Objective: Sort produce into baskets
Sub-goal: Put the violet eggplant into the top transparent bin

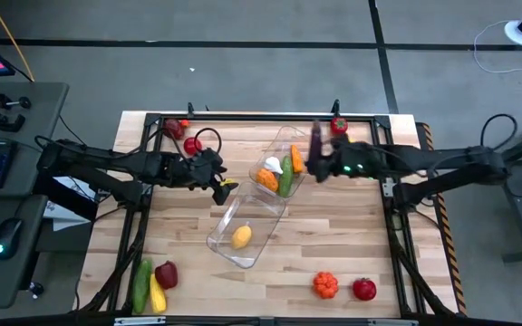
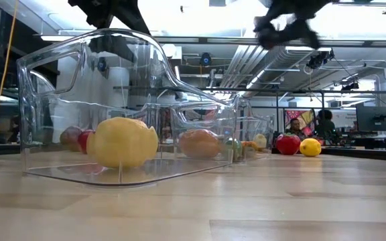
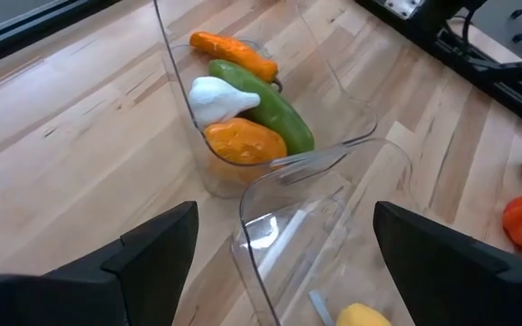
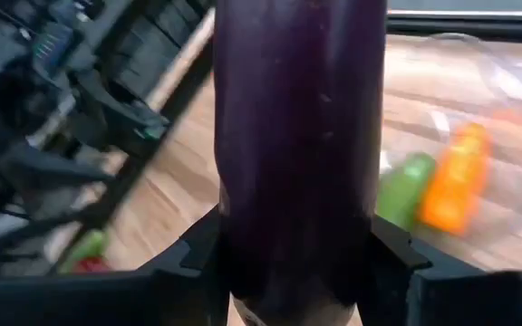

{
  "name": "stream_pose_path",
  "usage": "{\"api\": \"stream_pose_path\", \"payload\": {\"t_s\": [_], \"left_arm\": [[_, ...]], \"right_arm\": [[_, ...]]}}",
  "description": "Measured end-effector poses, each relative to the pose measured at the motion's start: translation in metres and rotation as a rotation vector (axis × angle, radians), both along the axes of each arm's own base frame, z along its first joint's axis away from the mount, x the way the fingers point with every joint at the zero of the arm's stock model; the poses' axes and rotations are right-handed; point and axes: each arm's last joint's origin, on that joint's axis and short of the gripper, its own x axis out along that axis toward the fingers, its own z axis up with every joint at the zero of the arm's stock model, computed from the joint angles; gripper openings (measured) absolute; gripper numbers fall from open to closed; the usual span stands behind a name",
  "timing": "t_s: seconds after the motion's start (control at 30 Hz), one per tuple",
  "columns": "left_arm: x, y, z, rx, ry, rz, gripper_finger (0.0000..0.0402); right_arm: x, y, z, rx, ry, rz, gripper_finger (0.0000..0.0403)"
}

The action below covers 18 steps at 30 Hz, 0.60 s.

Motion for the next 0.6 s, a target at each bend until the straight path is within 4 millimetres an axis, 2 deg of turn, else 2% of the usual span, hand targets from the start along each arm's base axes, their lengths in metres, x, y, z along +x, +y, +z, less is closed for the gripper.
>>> {"api": "stream_pose_path", "payload": {"t_s": [0.17, 0.3, 0.47, 0.6], "left_arm": [[0.001, -0.001, 0.0, -0.022, -0.007, -0.012, 0.0321], [0.001, -0.003, 0.0, -0.074, -0.007, -0.046, 0.0321], [0.0, -0.008, -0.001, -0.117, 0.0, -0.105, 0.0321], [0.0, -0.011, -0.001, -0.116, 0.004, -0.118, 0.0321]], "right_arm": [[0.042, -0.013, -0.021, 0.049, -0.034, 0.031, 0.0151], [0.064, -0.018, -0.043, 0.106, -0.017, 0.026, 0.0152], [0.079, -0.024, -0.063, 0.186, -0.003, -0.051, 0.0154], [0.085, -0.033, -0.074, 0.27, -0.025, -0.189, 0.0155]]}}
